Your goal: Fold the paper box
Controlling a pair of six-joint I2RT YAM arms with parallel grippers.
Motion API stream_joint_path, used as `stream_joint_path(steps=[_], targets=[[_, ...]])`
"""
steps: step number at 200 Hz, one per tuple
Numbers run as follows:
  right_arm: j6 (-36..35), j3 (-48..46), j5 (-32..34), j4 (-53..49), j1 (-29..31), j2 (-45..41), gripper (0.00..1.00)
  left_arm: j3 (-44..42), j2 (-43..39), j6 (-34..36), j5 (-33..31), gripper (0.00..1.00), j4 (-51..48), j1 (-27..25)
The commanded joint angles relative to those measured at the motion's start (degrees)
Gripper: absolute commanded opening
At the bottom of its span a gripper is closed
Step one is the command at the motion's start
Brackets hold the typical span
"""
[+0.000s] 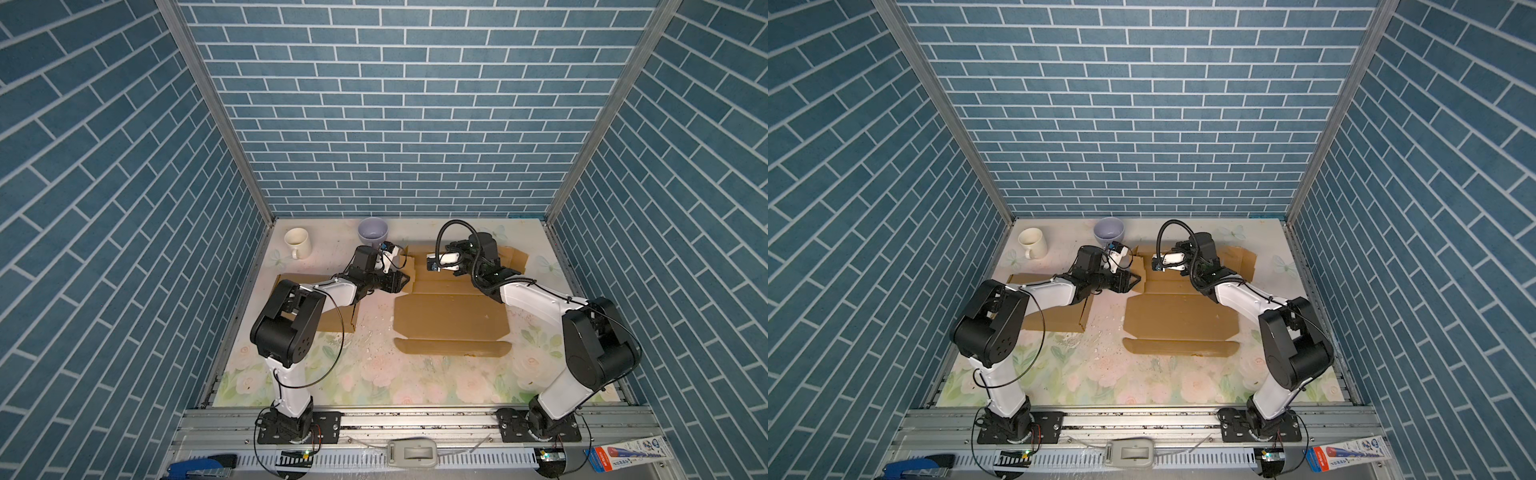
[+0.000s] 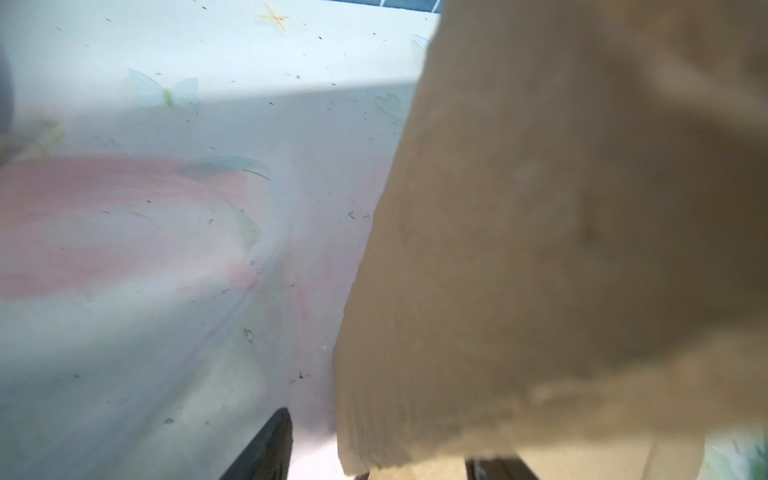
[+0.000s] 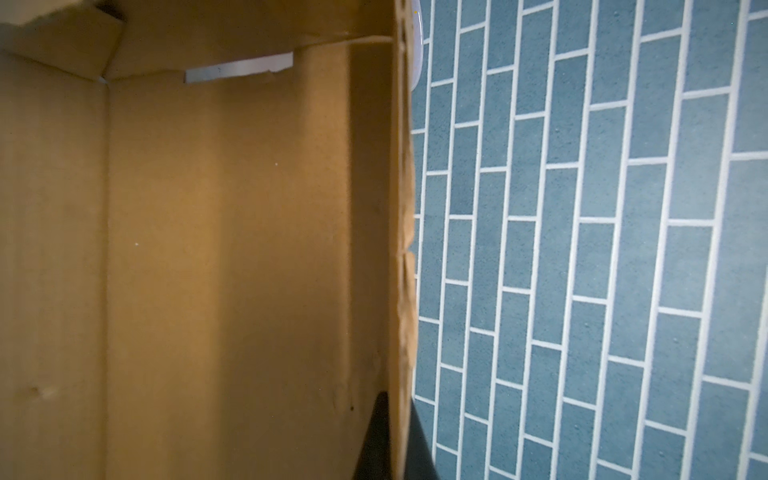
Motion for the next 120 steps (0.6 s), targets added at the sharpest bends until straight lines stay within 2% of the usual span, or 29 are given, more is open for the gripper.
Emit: stream_joint_path(steps=[1, 55, 120], targets=[[-0.4, -1.7, 0.0, 1.0, 0.8, -1.6, 0.0, 1.4, 1.1, 0.8, -4.9, 0.64, 3.1, 0.1], [-0.4, -2.3, 1.1, 1.1, 2.2, -1.7, 0.0, 1.0, 2.5, 0.1, -11.6, 0.57, 8.6, -1.9], [0.8, -1.6, 0.8, -0.6, 2.6, -0.6, 0.0, -1.2, 4.1, 0.6, -19.1, 0.61, 17.7, -3.2]])
